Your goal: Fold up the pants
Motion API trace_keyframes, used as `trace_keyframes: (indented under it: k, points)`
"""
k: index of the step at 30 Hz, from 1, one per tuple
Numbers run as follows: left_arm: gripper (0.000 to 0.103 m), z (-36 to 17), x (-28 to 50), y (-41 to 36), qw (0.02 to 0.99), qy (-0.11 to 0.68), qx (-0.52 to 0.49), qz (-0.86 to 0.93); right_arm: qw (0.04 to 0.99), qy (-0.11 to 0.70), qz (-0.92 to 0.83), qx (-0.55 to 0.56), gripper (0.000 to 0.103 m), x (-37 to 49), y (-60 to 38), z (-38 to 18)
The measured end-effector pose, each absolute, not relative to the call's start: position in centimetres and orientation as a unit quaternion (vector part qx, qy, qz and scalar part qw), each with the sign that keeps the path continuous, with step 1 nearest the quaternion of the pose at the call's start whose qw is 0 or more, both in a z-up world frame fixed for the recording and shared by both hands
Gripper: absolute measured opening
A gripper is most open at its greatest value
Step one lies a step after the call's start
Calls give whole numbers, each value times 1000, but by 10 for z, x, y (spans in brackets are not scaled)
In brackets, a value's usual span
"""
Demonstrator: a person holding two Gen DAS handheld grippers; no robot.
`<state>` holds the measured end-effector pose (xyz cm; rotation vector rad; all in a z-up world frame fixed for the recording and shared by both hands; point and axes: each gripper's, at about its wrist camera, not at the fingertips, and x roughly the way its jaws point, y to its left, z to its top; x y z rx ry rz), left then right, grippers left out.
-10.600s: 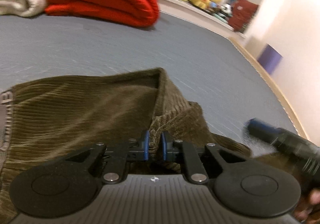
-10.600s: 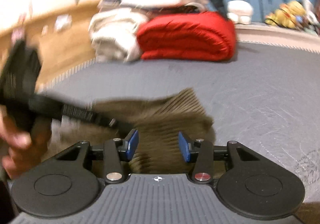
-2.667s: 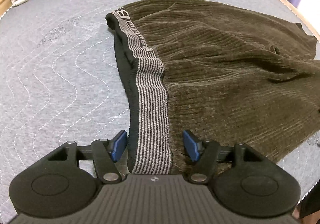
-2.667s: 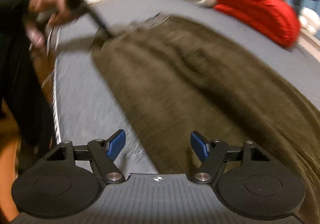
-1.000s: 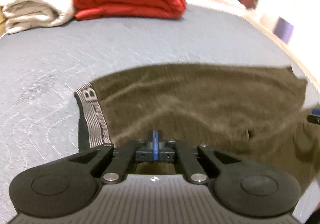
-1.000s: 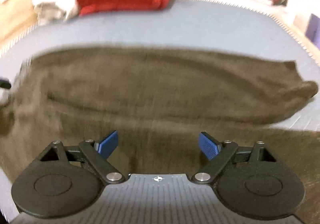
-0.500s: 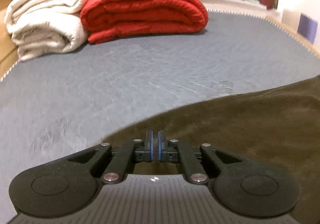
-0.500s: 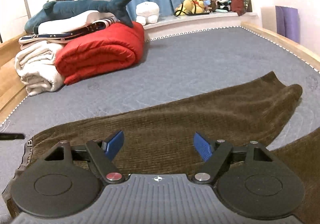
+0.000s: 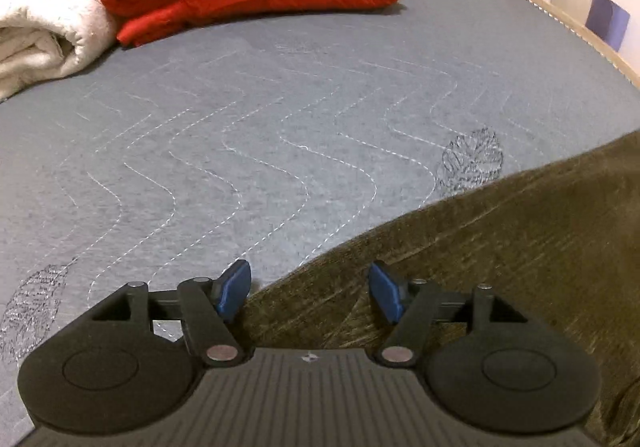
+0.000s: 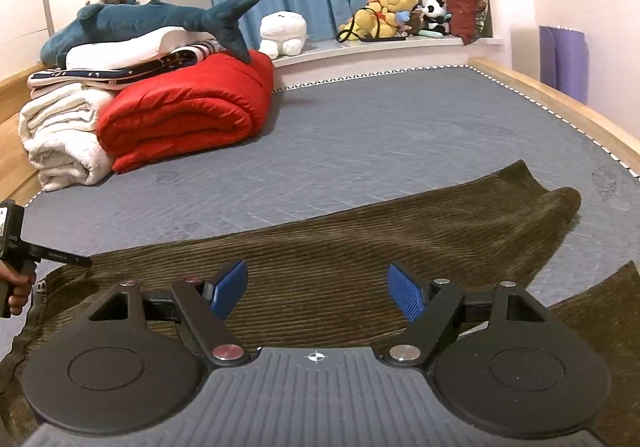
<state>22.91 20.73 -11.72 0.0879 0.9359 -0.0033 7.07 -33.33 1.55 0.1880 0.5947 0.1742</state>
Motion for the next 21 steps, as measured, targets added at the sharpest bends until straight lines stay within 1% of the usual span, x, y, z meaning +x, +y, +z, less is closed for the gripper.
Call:
trace_keyframes:
  k: [1,2,3,4,8,14,16,18,21]
  points:
    - [20,-117,227,206,892,450,42,-12,948,293,83,92,79,71,-333,15]
    - [10,-116,223,204,891,451,46,-18,948,294,81,92,79,72,-334,14]
    - [6,-113,218,200,892,448,54,-17,948,296,79,91,79,72,-335,14]
    - [4,-108,211,196,895,441,64,-21,948,297,76,91,79,72,-336,14]
    - [3,-72,167,179,911,404,79,-35,945,305,54,103,79,74,-345,13]
    - [2,-19,54,138,930,350,87,-66,937,317,14,145,79,77,-363,5]
    - [2,-17,16,123,929,352,81,-76,933,321,-2,161,79,76,-368,-1]
    - [3,-26,-17,112,923,368,73,-86,926,332,-15,181,79,77,-372,-6]
    - [6,-51,-49,111,904,414,27,-102,917,343,-25,202,79,76,-373,-13]
